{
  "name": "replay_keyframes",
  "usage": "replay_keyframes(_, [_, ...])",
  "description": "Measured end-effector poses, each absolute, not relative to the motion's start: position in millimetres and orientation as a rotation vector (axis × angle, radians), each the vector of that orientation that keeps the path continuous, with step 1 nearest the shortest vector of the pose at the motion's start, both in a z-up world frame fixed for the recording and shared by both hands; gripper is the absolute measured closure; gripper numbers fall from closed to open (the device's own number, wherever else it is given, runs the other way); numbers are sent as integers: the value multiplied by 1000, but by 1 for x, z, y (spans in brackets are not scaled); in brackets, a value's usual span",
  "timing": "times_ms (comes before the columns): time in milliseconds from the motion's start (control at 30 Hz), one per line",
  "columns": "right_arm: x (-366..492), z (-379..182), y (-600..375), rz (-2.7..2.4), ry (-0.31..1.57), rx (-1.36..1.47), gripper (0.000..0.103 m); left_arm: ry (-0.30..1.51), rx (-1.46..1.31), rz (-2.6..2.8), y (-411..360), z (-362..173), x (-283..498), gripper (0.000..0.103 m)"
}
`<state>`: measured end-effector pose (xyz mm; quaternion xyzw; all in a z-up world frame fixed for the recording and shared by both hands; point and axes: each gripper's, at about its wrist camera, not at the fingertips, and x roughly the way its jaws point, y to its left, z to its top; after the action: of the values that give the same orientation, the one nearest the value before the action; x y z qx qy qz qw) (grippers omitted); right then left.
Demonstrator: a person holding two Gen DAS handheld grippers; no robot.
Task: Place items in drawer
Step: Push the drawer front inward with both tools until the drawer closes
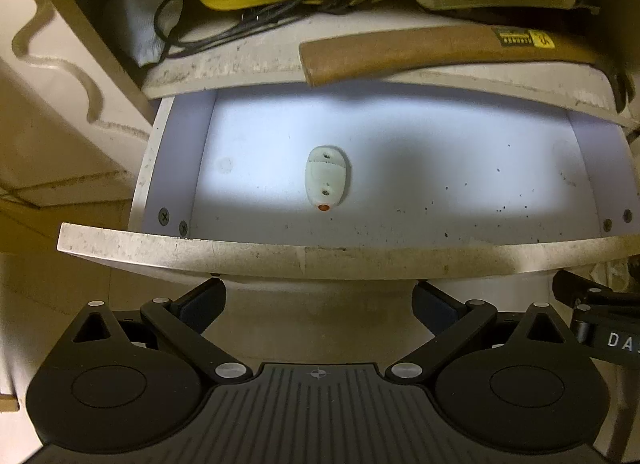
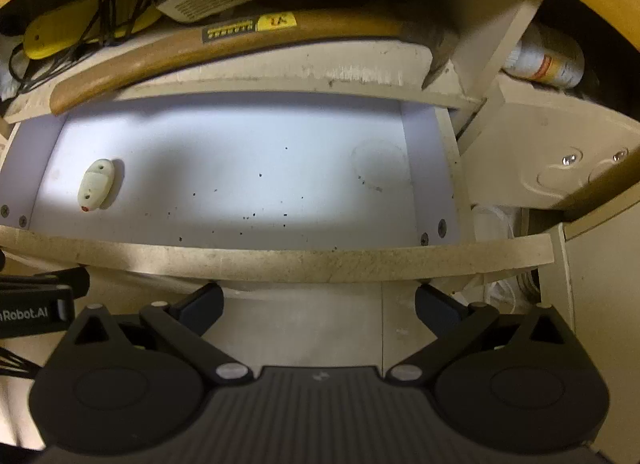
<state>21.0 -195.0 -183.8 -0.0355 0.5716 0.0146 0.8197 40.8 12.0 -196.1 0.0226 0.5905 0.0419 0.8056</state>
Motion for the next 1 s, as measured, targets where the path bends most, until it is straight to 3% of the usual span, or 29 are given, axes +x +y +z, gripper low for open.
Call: replay_keyframes(1000, [-11,-191,-187,20,1015,-112,1,1094,28,131,44,-249,65,0])
